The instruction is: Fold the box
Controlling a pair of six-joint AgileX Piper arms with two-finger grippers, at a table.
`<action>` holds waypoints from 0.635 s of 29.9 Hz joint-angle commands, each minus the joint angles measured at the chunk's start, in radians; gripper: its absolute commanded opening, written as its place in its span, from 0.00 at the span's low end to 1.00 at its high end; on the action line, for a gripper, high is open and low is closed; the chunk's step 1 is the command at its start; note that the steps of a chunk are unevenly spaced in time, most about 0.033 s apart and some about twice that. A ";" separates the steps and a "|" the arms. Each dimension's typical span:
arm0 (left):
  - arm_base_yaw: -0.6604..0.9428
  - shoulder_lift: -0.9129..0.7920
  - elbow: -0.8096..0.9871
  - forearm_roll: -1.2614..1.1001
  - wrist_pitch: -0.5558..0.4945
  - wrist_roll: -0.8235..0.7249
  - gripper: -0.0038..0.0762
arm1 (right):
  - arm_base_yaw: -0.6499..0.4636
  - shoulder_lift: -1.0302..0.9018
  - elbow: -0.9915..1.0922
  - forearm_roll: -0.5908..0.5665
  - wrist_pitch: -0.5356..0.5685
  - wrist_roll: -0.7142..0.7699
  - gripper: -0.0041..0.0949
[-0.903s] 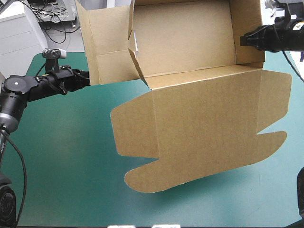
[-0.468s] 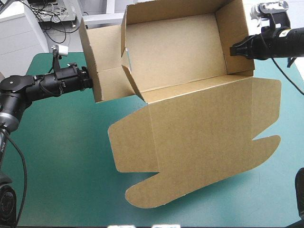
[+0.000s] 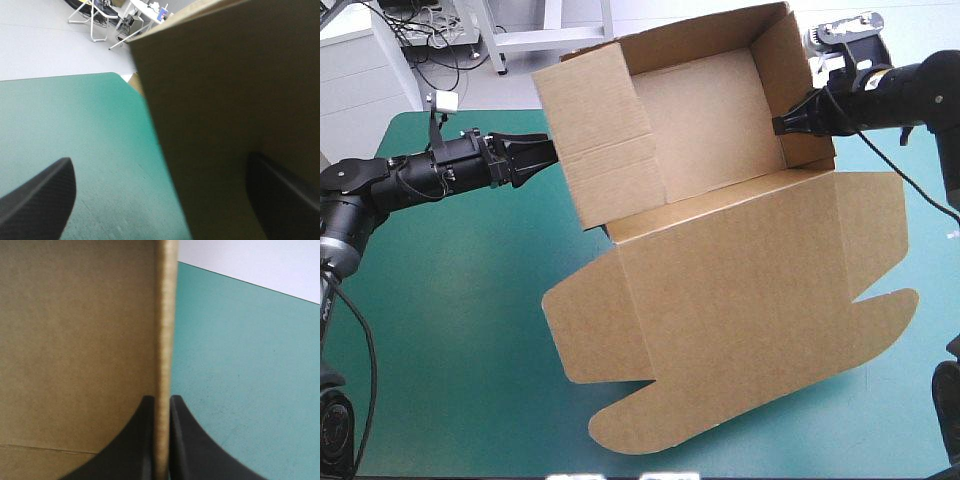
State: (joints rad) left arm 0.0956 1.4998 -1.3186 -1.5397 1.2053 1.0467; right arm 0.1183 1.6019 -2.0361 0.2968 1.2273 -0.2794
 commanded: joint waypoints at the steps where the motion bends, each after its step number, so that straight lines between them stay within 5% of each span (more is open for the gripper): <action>1: -0.027 -0.037 -0.030 -0.097 0.100 0.007 0.93 | 0.032 -0.039 -0.023 0.012 -0.109 0.026 0.02; 8: -0.062 -0.037 -0.030 -0.172 0.100 0.052 0.93 | 0.067 -0.038 -0.023 -0.109 -0.146 0.090 0.02; 19: -0.093 -0.037 -0.034 -0.177 0.100 0.055 0.93 | 0.067 -0.038 -0.023 -0.143 -0.186 0.142 0.02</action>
State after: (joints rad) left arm 0.0130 1.4998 -1.3186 -1.6311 1.2053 1.0958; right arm 0.1847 1.6028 -2.0361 0.1337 1.1281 -0.1650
